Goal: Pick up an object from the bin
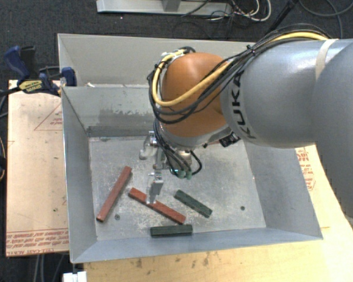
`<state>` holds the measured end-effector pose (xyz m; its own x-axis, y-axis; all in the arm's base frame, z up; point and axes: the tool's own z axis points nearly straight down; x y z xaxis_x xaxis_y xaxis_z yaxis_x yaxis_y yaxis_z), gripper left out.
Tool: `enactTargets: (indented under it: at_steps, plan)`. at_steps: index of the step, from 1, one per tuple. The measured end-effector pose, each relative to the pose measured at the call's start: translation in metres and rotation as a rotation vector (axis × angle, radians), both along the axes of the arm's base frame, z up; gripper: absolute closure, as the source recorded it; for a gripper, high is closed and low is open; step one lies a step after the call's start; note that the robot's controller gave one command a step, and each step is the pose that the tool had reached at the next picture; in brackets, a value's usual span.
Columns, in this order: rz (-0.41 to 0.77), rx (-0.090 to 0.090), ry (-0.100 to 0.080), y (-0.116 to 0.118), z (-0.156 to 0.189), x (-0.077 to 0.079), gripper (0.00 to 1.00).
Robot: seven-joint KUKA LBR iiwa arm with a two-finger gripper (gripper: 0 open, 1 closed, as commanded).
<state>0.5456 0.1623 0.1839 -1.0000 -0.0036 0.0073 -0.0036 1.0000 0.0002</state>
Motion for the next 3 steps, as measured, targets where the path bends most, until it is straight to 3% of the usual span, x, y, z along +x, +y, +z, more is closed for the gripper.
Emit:
enactTargets:
  at_steps: [1, 2, 3]
  plan:
    - [-0.003, 0.001, -0.007, -0.001, 0.004, 0.002, 0.00]
    - [-0.125, 0.001, -0.010, -0.013, -0.043, -0.011, 0.00]
    - [-0.190, -0.001, -0.004, -0.017, -0.079, -0.013, 0.00]
